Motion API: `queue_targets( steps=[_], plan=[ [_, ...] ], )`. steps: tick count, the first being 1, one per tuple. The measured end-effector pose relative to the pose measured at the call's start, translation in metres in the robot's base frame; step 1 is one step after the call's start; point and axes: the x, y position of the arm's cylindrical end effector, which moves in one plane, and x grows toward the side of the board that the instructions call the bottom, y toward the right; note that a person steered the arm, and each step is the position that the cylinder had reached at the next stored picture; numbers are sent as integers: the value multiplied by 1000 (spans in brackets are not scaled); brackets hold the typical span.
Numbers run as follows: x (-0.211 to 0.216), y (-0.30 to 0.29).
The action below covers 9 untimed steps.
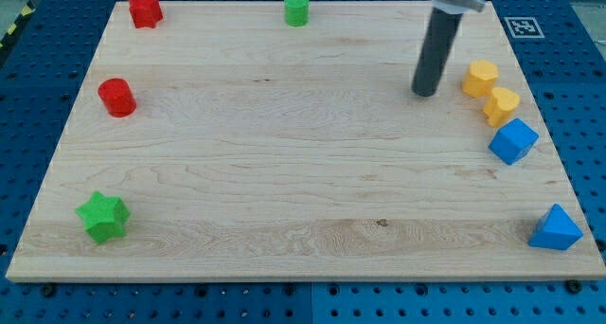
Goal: Move the yellow hexagon toward the top right
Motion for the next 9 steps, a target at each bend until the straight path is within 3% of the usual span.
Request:
queue_targets(
  steps=[2,4,6,9],
  plan=[
    [6,8],
    [46,37],
    [41,52],
    [0,79]
  ],
)
